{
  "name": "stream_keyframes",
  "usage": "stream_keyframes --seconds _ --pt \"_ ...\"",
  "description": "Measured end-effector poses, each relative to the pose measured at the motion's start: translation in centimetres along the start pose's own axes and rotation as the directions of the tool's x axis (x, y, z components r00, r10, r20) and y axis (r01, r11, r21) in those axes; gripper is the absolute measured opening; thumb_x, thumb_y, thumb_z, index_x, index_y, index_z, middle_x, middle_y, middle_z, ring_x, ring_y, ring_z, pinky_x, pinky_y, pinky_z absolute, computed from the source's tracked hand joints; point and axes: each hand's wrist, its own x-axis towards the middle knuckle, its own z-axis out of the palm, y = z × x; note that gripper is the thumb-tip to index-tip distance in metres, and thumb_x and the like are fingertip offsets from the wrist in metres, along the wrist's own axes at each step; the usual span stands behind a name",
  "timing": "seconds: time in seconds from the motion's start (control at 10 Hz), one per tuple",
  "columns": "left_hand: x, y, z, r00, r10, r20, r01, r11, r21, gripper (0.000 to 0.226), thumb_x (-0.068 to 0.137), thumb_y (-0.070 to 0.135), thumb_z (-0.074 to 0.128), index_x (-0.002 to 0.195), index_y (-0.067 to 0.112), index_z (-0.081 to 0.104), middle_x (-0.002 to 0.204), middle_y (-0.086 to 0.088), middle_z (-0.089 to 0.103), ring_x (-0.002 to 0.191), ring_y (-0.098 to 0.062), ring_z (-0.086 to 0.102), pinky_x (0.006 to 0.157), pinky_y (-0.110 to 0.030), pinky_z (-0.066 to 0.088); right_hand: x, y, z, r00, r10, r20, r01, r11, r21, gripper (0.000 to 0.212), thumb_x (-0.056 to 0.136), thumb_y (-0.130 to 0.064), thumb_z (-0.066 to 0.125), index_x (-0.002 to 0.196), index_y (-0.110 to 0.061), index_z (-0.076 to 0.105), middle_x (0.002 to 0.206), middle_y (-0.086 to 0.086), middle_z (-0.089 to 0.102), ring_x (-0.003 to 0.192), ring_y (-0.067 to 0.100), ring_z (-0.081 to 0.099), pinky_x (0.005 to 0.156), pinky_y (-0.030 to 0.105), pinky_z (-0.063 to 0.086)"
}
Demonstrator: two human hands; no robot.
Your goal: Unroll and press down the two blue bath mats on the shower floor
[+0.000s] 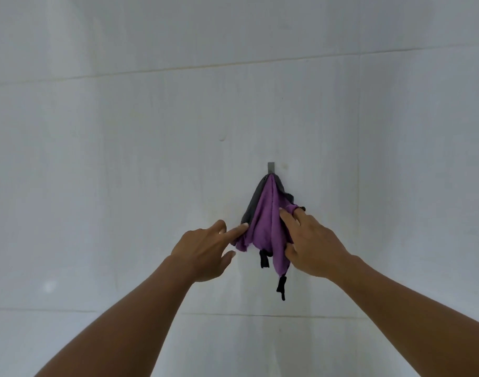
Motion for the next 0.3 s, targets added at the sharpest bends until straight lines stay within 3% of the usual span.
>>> stream_keyframes --seconds 0.2,0.3 --pt "-4.8 -1.7 -3.2 0.998 -0.023 0.061 0.024 1.0 -0.017 0.066 0.103 0.047 0.044 0.156 0.049 0.004 0.145 0.004 0.043 0.095 -0.027 0.067 0.075 -0.036 0.053 -1.9 -4.0 -1.0 0.978 0.126 0.167 -0.108 0.988 -0.111 0.082 0.096 -0.037 0.052 0.16 -0.015 0.004 0.141 0.016 0.043 0.094 0.028 0.059 0.079 0.037 0.054" --pt "-8.0 -3.6 -4.3 0.991 -0.066 0.119 0.066 0.998 0.006 0.07 0.102 0.047 0.045 0.157 0.047 0.001 0.147 0.004 0.041 0.101 -0.028 0.065 0.077 -0.036 0.049 -2.2 -7.0 -1.8 0.956 0.199 0.217 -0.15 0.963 -0.223 0.079 0.096 -0.036 0.052 0.158 -0.014 0.008 0.129 0.013 0.054 0.092 0.029 0.062 0.075 0.038 0.052"
